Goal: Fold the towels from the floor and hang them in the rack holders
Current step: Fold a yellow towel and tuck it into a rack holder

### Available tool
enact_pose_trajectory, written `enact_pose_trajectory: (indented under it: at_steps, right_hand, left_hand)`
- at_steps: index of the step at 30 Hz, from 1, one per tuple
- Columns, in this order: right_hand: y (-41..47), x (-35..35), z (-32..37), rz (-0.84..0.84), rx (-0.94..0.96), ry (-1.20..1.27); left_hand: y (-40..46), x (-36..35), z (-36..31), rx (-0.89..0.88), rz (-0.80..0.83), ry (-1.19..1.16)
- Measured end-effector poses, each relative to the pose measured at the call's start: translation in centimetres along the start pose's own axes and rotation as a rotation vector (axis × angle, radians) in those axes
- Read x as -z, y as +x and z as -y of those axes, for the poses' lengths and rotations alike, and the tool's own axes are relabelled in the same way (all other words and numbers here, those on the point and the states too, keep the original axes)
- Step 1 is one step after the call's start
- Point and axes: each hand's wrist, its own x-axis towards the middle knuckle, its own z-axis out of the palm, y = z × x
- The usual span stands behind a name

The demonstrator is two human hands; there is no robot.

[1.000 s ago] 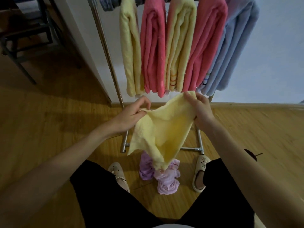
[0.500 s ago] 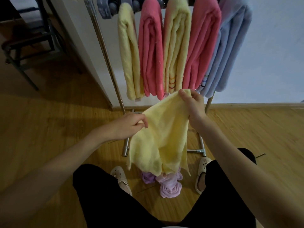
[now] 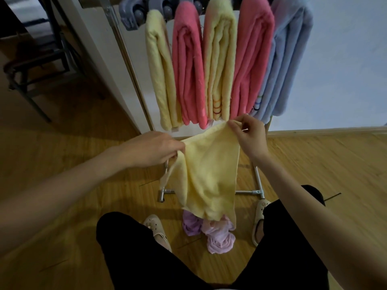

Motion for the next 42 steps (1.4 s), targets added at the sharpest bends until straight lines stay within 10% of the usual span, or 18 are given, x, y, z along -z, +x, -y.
enact_pose_trajectory:
  at_steps: [7, 13, 28, 42]
  right_hand:
    - [0.6, 0.4, -0.2, -0.029, -0.015, -0.143]
    - [1.2, -0.5, 0.3, 0.017, -0.023, -0.113]
    - [-2.2, 2.3, 1.3, 0.492, 0.118, 0.07]
    - [-3.3, -1.0, 2.0, 0.571, 0.207, -0.101]
  left_hand:
    - [0.9, 0.7, -2.0, -0.233, -0.356, -0.011]
    - [1.4, 1.5, -3.1, -0.337, -0.217, 0.127]
    - [1.8, 3.0, -0.7, 0.084, -0.431, -0.371]
    - [1.8, 4.0, -1.0, 0.038, -0.568, -0.412]
